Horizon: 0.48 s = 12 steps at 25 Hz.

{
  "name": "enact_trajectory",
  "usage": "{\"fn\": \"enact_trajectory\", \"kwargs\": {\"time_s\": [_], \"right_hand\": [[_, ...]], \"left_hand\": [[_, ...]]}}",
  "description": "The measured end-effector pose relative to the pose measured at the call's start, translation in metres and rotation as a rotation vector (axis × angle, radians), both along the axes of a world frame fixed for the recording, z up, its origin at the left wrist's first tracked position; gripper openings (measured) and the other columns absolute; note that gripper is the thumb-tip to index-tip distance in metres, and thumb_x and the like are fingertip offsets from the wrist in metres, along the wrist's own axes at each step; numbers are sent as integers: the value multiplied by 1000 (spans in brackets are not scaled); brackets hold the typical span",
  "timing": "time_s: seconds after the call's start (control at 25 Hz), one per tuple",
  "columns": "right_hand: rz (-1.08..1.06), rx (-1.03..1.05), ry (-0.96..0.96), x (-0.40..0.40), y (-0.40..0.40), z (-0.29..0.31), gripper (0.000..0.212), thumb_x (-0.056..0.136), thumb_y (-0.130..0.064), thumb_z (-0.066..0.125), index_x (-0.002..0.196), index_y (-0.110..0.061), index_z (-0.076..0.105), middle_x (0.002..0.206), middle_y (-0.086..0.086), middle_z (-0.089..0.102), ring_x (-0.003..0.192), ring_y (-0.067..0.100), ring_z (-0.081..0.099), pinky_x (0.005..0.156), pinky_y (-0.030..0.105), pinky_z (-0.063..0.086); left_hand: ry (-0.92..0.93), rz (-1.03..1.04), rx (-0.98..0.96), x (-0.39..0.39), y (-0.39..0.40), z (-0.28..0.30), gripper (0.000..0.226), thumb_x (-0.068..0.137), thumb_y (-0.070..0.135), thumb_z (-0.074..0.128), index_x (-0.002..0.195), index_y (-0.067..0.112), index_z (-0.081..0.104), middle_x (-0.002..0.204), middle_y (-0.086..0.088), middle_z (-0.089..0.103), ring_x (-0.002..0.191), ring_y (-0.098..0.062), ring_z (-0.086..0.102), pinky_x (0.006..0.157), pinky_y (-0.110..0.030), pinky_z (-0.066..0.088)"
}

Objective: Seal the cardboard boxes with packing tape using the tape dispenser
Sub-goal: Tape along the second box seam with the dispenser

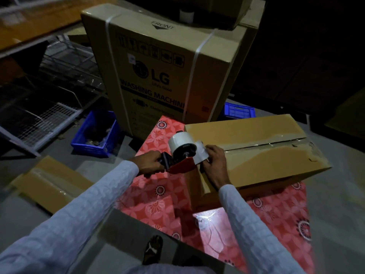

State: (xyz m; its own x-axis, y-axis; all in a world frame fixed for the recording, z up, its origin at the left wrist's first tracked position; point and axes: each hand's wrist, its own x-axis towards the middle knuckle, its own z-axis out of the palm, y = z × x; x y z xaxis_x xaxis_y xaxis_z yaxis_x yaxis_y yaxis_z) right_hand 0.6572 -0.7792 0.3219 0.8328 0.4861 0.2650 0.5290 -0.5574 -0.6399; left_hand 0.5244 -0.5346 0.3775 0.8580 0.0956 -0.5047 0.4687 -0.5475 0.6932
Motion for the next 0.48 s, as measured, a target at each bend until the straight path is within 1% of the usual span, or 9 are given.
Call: {"fn": "enact_trajectory", "kwargs": {"time_s": [0.04, 0.08, 0.12, 0.16, 0.24, 0.32, 0.4, 0.48], "right_hand": [[4, 4, 0, 4, -7, 1, 30, 86, -8, 73, 115, -1, 74, 119, 16, 67, 116, 35, 54, 99, 32, 41], [9, 8, -3, 9, -16, 1, 30, 86, -8, 74, 115, -1, 75, 119, 16, 67, 115, 36, 56, 98, 40, 46], [14, 12, 2, 13, -24, 1, 30, 85, -10, 75, 114, -2, 76, 118, 16, 68, 115, 36, 57, 96, 46, 51], [16, 18, 17, 16, -33, 3, 30, 86, -11, 76, 114, -3, 76, 117, 15, 68, 114, 36, 59, 94, 50, 53], [32, 2, 22, 22, -52, 7, 29, 88, -18, 75, 114, -5, 77, 117, 13, 68, 113, 32, 61, 92, 50, 56], [61, -41, -21, 30, -77, 13, 34, 88, -26, 67, 113, -5, 77, 117, 10, 70, 111, 28, 61, 90, 47, 57], [69, -66, 18, 39, -101, 18, 31, 87, -18, 66, 113, -5, 77, 118, 4, 67, 113, 26, 62, 91, 47, 59], [38, -67, 71, 43, -120, 26, 24, 90, -10, 71, 113, -8, 78, 120, 0, 66, 114, 27, 64, 91, 44, 59]], "left_hand": [[-9, -2, -59, 1, -8, 2, 8, 89, 4, 62, 95, 10, 61, 72, -12, 52, 59, -22, 48, 48, -30, 42], [-17, 0, -111, 1, -15, 1, 12, 88, 1, 62, 90, 13, 61, 72, -12, 51, 59, -22, 49, 50, -32, 43], [-24, 13, -165, 1, -24, -3, 17, 87, 0, 62, 87, 16, 60, 73, -13, 51, 60, -23, 49, 53, -33, 43], [-29, 35, -211, 1, -33, -8, 20, 87, -1, 61, 88, 19, 60, 74, -13, 53, 62, -23, 51, 55, -34, 42], [-67, 47, -263, -2, -57, -20, 21, 83, 6, 63, 96, 22, 63, 76, -7, 60, 65, -22, 55, 57, -32, 44], [-90, 56, -300, -3, -90, -30, 25, 76, 13, 62, 99, 21, 68, 76, 0, 66, 63, -17, 59, 58, -29, 47], [-105, 102, -370, -2, -128, -36, 18, 80, 9, 62, 90, 23, 68, 71, 10, 65, 57, -5, 56, 56, -23, 45], [-176, 93, -364, 1, -154, -39, 20, 81, 10, 60, 80, 29, 65, 64, 20, 59, 56, 3, 49, 57, -25, 41]]}}
